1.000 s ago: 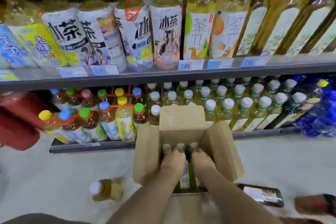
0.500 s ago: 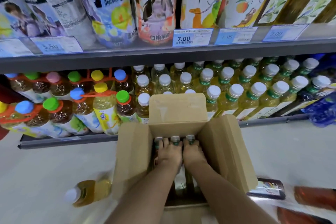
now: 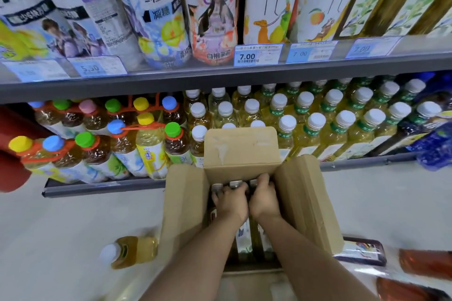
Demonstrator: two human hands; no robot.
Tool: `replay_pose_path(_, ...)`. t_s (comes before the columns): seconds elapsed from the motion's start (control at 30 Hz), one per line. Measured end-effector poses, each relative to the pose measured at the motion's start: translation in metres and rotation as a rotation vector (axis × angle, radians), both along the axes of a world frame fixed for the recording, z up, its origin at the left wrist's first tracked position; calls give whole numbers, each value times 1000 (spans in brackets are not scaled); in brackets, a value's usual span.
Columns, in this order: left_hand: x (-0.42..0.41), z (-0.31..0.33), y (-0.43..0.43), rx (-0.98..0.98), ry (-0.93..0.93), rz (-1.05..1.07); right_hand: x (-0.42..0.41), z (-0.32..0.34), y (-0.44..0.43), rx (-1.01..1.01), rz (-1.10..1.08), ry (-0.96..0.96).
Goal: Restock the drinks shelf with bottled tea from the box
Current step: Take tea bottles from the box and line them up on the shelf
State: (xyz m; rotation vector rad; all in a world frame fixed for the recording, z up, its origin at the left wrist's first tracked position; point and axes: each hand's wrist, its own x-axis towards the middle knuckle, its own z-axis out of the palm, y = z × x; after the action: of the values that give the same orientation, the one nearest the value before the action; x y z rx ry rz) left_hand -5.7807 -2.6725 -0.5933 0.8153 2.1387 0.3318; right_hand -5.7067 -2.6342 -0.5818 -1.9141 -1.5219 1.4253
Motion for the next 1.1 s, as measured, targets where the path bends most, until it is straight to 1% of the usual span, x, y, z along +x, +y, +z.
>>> replay_pose_path(0.07, 5, 17, -5, 89, -157, 217, 4, 10, -5, 158, 188, -163)
replay_pose_path(0.1, 9, 27, -8, 138, -234, 351, 6, 16, -7, 213, 237, -223)
replay_pose_path(0.13, 13, 33, -11, 172, -299, 452, 8, 22, -9, 248, 274, -246)
replay_pose_path(0.2, 23, 46, -21, 231, -369, 548, 15, 34, -13, 244, 294, -292)
replay_pose_path(0.27, 30, 61, -36, 262, -376, 578, 23, 42, -20, 219, 296, -313)
replay_pose_path(0.37, 38, 70, -55, 294, -354, 511, 33, 51, -35, 158, 253, -301)
replay_pose_path(0.4, 40, 76, -60, 324, -342, 480, 36, 53, -38, 165, 252, -310)
replay_pose_path(0.47, 40, 78, -65, 374, -272, 408, 40, 61, -40, 190, 255, -315)
replay_pose_path(0.57, 39, 97, -66, 490, -146, 241, 44, 78, -43, 247, 269, -253)
replay_pose_path(0.6, 39, 108, -67, 531, -124, 206, 46, 88, -44, 279, 270, -238)
replay_pose_path(0.63, 38, 122, -69, 560, -52, 127, 48, 101, -44, 319, 273, -227)
replay_pose_path(0.7, 34, 154, -69, 615, 52, 33, 51, 135, -41, 422, 306, -211)
replay_pose_path(0.73, 33, 175, -70, 623, 46, 23, 52, 155, -39, 471, 338, -237)
replay_pose_path(0.77, 31, 193, -71, 611, 102, -72, 54, 177, -38, 513, 358, -260)
replay_pose_path(0.8, 30, 216, -73, 600, 166, -99, 56, 199, -37, 549, 368, -258)
replay_pose_path(0.83, 27, 235, -75, 631, 248, -123, 58, 220, -37, 575, 374, -237)
replay_pose_path(0.9, 26, 279, -80, 719, 257, -143, 61, 267, -38, 623, 391, -210)
replay_pose_path(0.97, 22, 328, -85, 809, 381, -196, 64, 319, -42, 697, 404, -190)
replay_pose_path(1.03, 22, 378, -89, 845, 528, -278, 68, 372, -46, 772, 387, -142)
replay_pose_path(1.1, 20, 425, -94, 874, 632, -291, 73, 425, -52, 849, 373, -104)
